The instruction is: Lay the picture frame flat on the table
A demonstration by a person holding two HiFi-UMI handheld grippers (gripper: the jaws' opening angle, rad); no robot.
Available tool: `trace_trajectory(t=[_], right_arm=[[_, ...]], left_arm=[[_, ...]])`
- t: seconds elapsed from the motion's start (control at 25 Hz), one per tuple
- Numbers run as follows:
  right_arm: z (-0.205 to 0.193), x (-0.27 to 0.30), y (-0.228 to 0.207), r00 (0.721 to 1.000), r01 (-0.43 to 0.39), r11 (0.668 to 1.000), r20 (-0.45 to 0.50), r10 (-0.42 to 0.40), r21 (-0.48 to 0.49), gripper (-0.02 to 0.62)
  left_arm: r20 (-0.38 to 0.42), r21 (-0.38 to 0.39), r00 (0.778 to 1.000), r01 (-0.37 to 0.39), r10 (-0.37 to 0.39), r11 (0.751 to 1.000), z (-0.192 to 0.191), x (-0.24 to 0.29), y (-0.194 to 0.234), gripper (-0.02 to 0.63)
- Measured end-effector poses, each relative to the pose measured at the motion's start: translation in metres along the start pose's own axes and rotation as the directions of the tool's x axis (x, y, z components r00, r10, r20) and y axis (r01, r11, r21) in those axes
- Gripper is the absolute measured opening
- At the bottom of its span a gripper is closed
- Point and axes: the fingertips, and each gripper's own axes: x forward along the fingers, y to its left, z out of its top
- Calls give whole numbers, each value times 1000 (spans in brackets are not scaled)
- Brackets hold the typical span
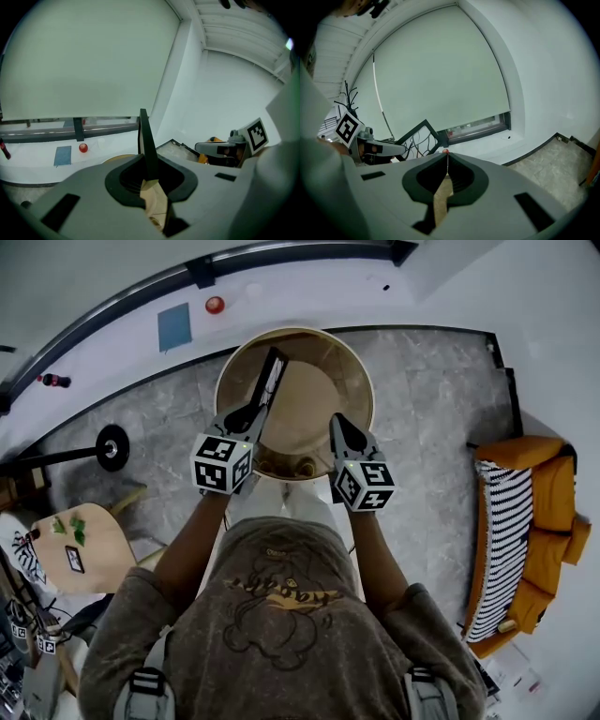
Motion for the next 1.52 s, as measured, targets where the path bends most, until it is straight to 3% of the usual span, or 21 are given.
trace_trajectory(t=[1.0, 1.52], right_arm=[[-51, 51, -47, 999, -9, 1000, -38, 9, 5, 18], [-96, 84, -61, 998, -20, 999, -64, 22, 34, 20]], left_arm=[[-82, -22, 996, -28, 26, 999, -67, 84, 21, 66], [-140, -41, 989, -41, 35, 998, -127, 123, 40, 66]])
